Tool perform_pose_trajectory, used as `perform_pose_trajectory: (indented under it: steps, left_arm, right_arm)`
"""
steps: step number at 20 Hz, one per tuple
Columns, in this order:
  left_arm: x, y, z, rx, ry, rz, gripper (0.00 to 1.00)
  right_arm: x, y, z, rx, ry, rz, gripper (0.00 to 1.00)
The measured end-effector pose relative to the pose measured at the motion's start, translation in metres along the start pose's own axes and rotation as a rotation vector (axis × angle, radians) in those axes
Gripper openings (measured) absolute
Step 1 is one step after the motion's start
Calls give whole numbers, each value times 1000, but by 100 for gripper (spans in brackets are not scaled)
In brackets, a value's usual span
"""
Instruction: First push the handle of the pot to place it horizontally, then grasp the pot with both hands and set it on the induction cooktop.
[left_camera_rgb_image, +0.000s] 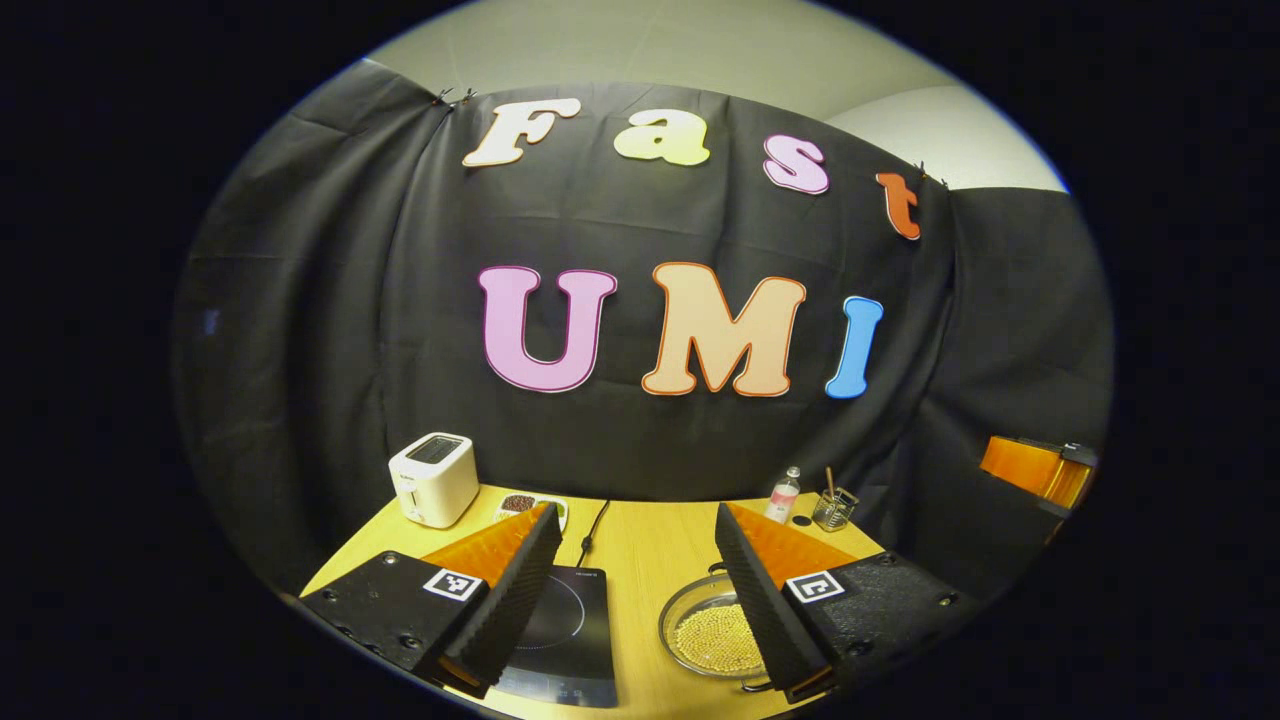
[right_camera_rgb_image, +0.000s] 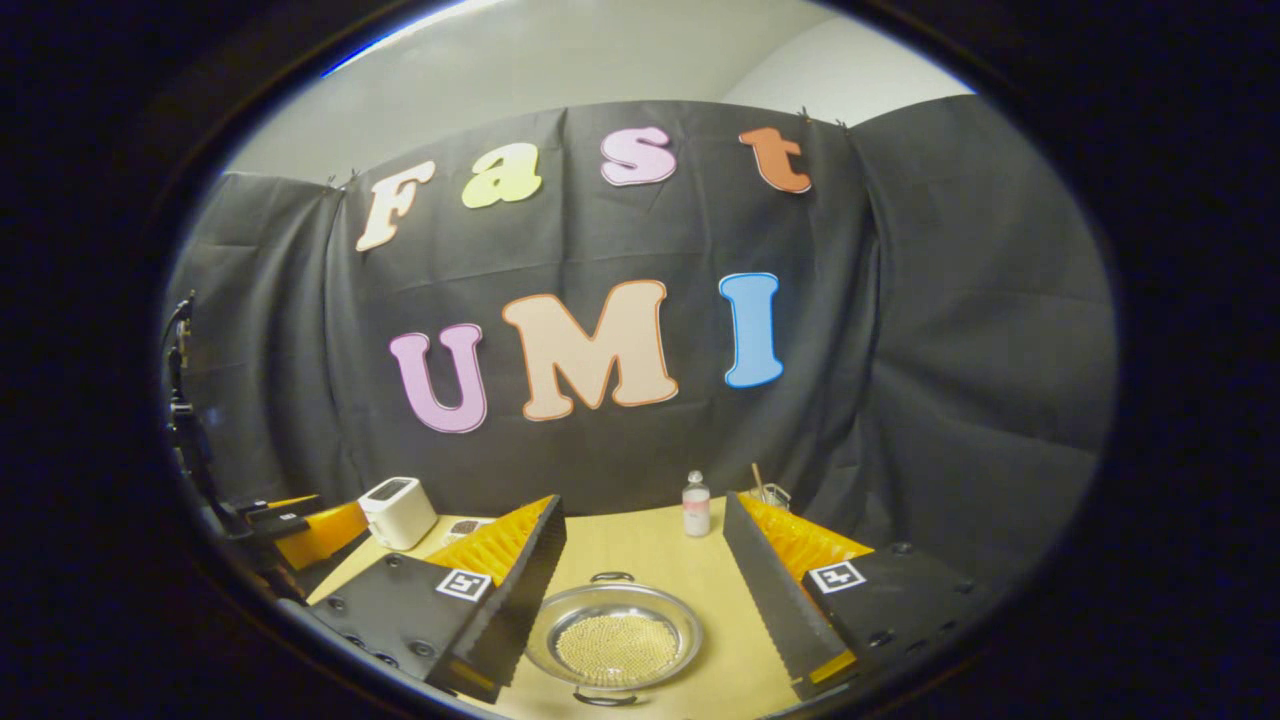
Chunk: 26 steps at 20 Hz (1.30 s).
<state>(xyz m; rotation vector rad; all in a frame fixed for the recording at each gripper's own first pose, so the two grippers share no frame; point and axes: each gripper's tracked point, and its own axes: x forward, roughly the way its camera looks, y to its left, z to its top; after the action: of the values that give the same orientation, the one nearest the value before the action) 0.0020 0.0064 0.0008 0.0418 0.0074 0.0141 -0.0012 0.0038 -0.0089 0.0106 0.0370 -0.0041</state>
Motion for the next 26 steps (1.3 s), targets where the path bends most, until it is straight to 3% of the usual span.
perform_pose_trajectory:
  steps: [1, 3, 6, 17, 18, 19, 20, 21, 25, 26]
  left_arm:
    - [0, -1, 1, 7, -3, -6, 95]
    - [2, -6, 1, 13, -3, -23, 90]
    - [4, -13, -4, 21, 19, -43, 95]
    - [2, -30, -11, 24, 25, -102, 95]
    - [2, -29, -12, 23, 26, -101, 90]
    - [1, -26, -13, 23, 28, -98, 95]
    - [1, -22, -15, 24, 31, -94, 95]
    - [0, -19, -16, 25, 32, -88, 95]
    - [-1, -3, -19, 27, 36, -72, 95]
    - [-2, 2, -19, 29, 34, -67, 95]
  right_arm:
    - [-2, -1, 2, -4, -4, -4, 92]
    - [-6, -7, 7, -19, -18, -21, 92]
    - [-14, -12, 12, -21, -36, -40, 92]
    - [-35, -23, 6, -2, -24, -74, 89]
    - [-36, -22, 4, 2, -22, -75, 87]
    - [-37, -22, 3, 7, -23, -80, 82]
    - [-37, -20, 2, 13, -21, -78, 70]
    - [-37, -17, 1, 21, -18, -75, 65]
    - [-33, -12, -5, 12, -7, -81, 19]
    - [-33, -8, -7, 9, -7, -79, 14]
